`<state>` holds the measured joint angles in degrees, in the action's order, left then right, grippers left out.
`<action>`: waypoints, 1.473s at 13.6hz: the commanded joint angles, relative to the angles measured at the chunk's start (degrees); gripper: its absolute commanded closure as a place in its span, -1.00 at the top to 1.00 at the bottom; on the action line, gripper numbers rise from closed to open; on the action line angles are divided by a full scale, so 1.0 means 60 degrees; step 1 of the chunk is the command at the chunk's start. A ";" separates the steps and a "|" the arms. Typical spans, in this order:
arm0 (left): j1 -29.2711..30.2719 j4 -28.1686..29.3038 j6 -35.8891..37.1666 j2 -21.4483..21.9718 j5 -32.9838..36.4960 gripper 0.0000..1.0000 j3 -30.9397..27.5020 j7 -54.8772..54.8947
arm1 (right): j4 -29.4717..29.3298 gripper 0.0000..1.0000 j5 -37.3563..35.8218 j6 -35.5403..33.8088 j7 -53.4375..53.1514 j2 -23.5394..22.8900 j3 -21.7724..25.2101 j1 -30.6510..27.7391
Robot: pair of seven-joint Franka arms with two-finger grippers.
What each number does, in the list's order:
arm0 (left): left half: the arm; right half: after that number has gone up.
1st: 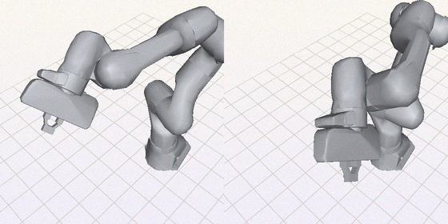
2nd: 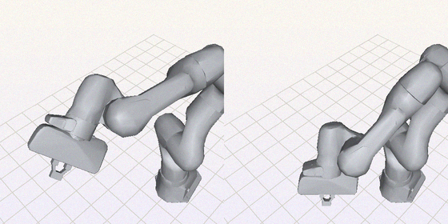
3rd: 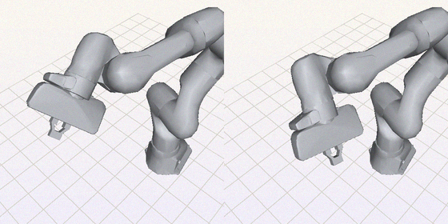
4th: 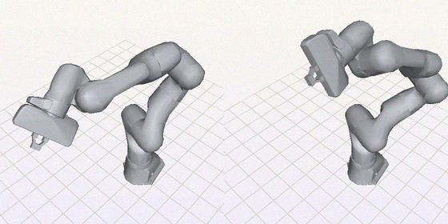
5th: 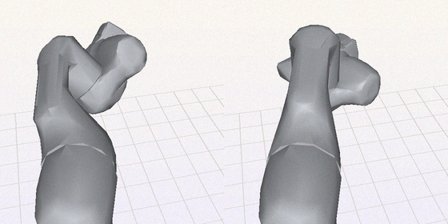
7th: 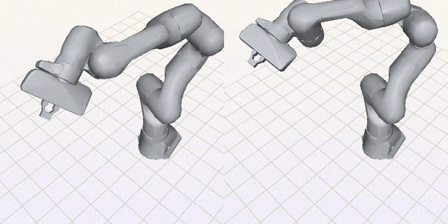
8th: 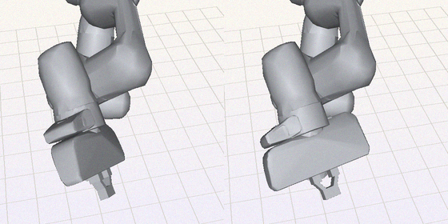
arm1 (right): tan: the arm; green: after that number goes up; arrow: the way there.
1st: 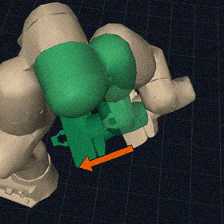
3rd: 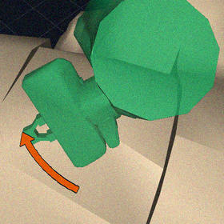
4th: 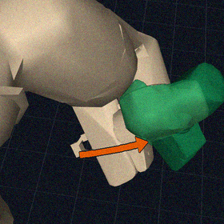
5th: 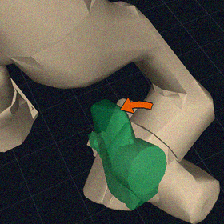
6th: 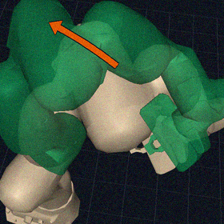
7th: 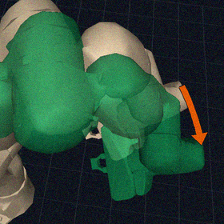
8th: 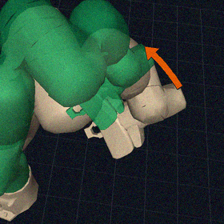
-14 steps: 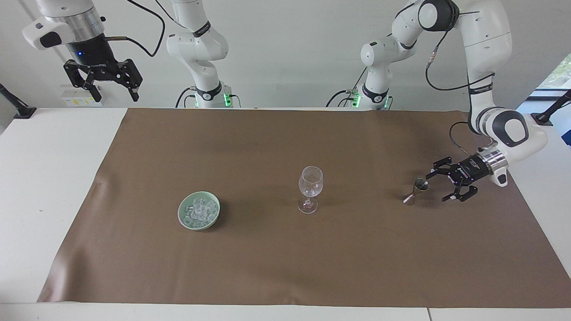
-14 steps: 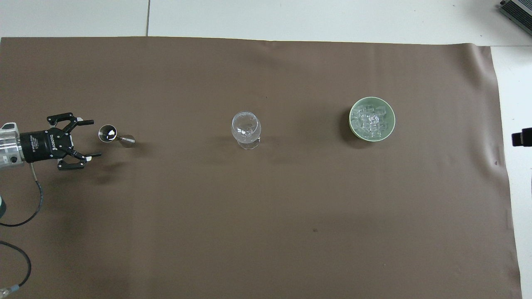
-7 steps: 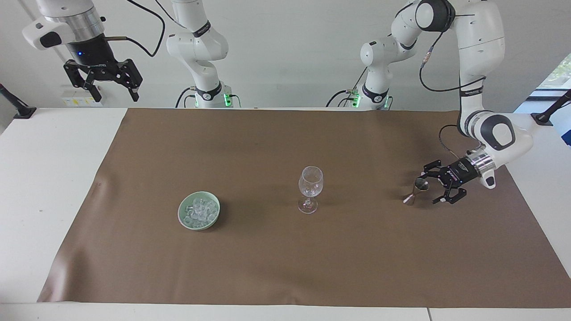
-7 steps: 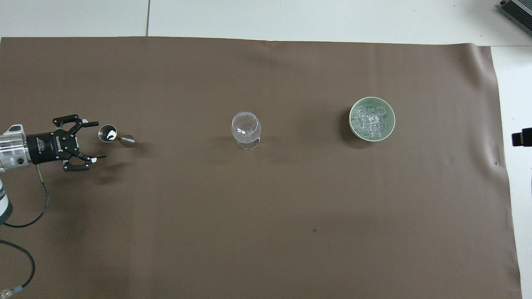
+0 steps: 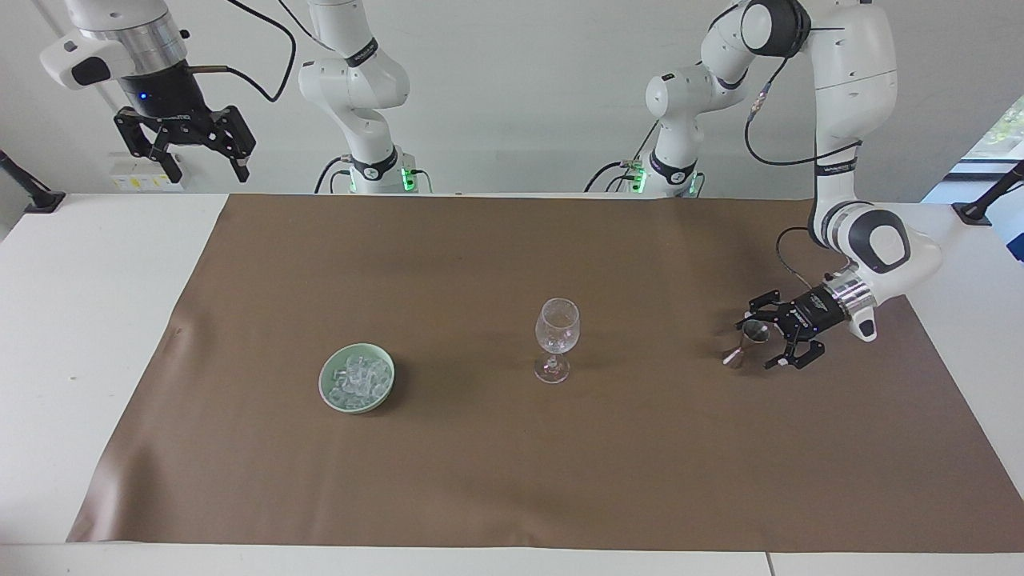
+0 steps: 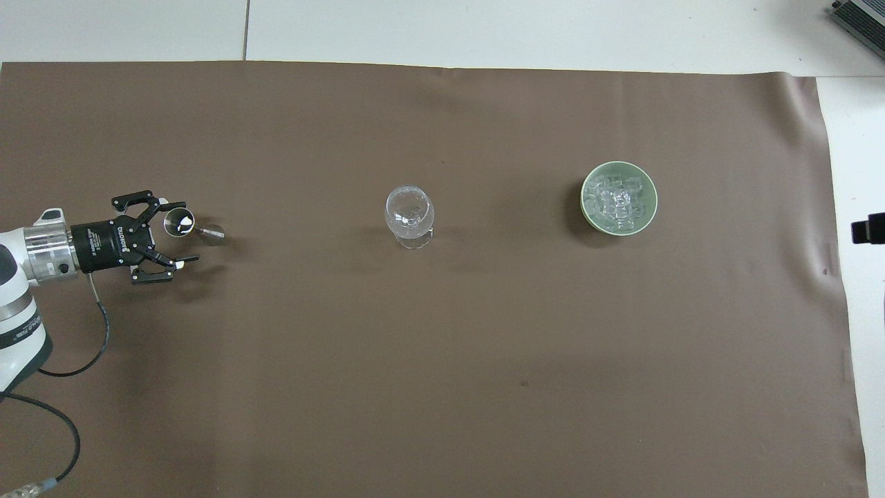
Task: Pour wine and add ice with both arms
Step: 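Lower the left gripper around the silver jigger and close it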
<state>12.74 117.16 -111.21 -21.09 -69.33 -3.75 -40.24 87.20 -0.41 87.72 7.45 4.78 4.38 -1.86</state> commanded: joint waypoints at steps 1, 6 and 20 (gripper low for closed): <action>-0.0261 0.0439 -0.0419 0.0351 -0.0354 1.00 -0.0064 0.0203 | 0.0071 1.00 0.0185 -0.0075 0.0150 0.0082 0.0032 -0.0013; -0.0409 0.0498 -0.0523 0.0365 -0.0545 1.00 -0.0035 0.0247 | 0.0071 1.00 0.0185 -0.0075 0.0150 0.0082 0.0032 -0.0013; -0.0424 0.0601 -0.0567 0.0424 -0.0648 0.72 -0.0035 0.0247 | 0.0071 1.00 0.0185 -0.0075 0.0150 0.0082 0.0032 -0.0013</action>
<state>10.90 118.69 -113.14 -20.27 -71.69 -3.58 -39.79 87.20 -0.41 87.72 7.45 4.78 4.38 -1.86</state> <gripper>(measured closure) 0.093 0.000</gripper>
